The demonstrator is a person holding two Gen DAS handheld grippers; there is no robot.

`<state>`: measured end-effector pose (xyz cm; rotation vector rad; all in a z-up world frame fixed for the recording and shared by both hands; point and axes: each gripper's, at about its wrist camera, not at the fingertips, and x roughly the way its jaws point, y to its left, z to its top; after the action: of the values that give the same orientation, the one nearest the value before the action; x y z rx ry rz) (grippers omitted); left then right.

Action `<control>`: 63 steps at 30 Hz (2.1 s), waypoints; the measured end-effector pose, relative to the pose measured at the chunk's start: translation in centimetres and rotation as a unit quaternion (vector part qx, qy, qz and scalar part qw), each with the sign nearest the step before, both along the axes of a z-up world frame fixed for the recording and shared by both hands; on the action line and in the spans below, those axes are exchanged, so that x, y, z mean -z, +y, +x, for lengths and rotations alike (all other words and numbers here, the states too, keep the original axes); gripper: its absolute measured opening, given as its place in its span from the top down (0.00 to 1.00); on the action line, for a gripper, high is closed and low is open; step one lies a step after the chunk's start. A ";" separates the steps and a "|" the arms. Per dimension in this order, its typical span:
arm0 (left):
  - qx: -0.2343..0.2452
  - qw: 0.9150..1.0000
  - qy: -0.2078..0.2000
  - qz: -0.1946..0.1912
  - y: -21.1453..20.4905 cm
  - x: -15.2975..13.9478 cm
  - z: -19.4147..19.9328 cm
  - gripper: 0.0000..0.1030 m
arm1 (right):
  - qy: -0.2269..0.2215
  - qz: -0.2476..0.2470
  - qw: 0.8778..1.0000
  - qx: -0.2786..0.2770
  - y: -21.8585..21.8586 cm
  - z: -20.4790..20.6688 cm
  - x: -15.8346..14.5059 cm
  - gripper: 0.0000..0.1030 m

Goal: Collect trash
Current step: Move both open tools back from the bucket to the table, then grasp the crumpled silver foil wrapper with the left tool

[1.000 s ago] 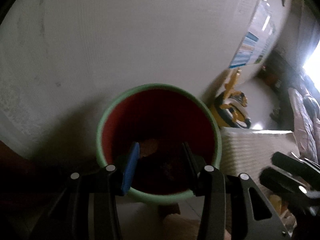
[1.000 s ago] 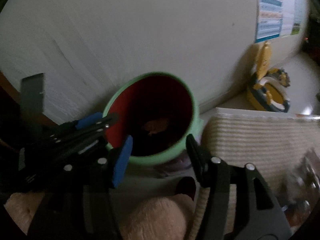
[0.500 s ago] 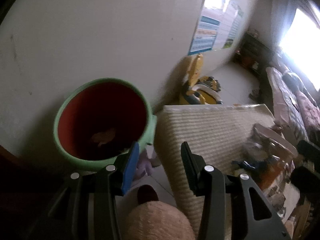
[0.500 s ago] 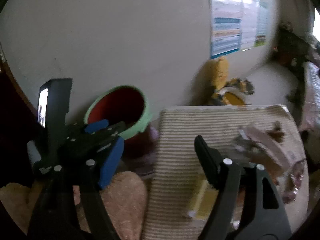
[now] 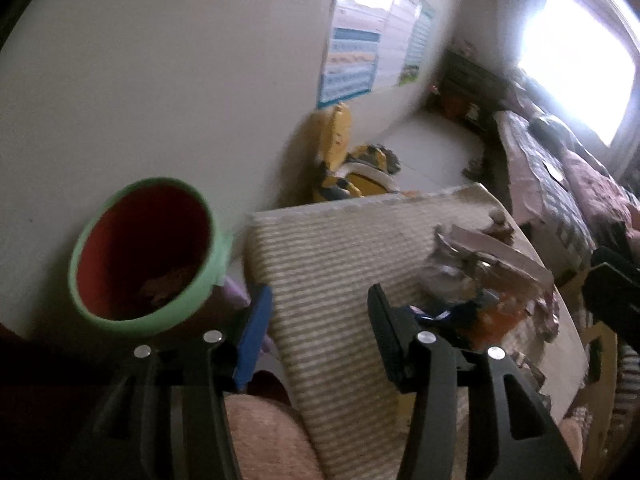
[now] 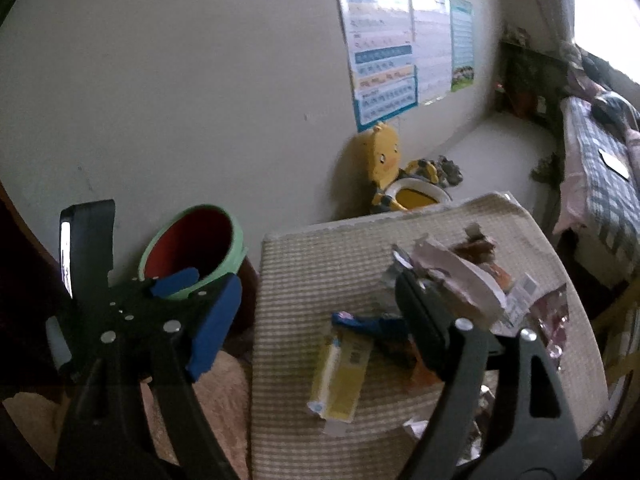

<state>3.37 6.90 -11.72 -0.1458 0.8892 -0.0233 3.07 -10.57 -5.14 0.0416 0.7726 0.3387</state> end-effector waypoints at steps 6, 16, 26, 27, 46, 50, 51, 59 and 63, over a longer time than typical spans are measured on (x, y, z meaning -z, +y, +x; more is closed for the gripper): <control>0.059 0.998 0.036 -0.012 -4.2 2.5 2.8 0.56 | 0.032 -0.011 0.998 0.054 -4.6 -0.1 2.6 0.24; 0.128 0.987 0.097 -0.027 -11.2 6.8 9.1 0.53 | 0.066 -0.013 0.992 0.105 -9.4 -0.7 5.7 0.24; 0.121 0.976 0.167 -0.066 -12.2 10.6 12.9 0.46 | 0.075 0.008 0.990 0.123 -11.4 0.0 6.5 0.24; 0.122 0.976 0.169 -0.071 -12.3 10.8 13.0 0.46 | 0.077 0.010 0.989 0.125 -11.6 0.0 6.6 0.24; 0.125 0.969 0.179 -0.117 -12.6 11.8 13.2 0.65 | 0.088 0.014 0.988 0.127 -11.8 0.0 7.3 0.24; 0.119 0.972 0.166 -0.117 -11.7 11.1 12.2 0.66 | 0.089 0.015 0.988 0.126 -11.6 0.1 7.4 0.24; 0.116 0.973 0.161 -0.117 -11.3 10.8 12.1 0.66 | 0.088 0.015 0.988 0.126 -11.5 0.1 7.3 0.24; 0.093 0.984 0.110 -0.107 -8.1 7.6 10.6 0.66 | 0.082 0.009 0.990 0.118 -10.7 0.3 6.8 0.24; 0.091 0.988 0.087 -0.093 -7.1 6.3 9.3 0.66 | 0.080 0.006 0.990 0.114 -10.4 0.5 6.6 0.24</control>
<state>12.66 -0.21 -18.00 -0.2425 1.0733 -0.2681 3.61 -20.95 -11.71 0.1691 0.9143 0.1232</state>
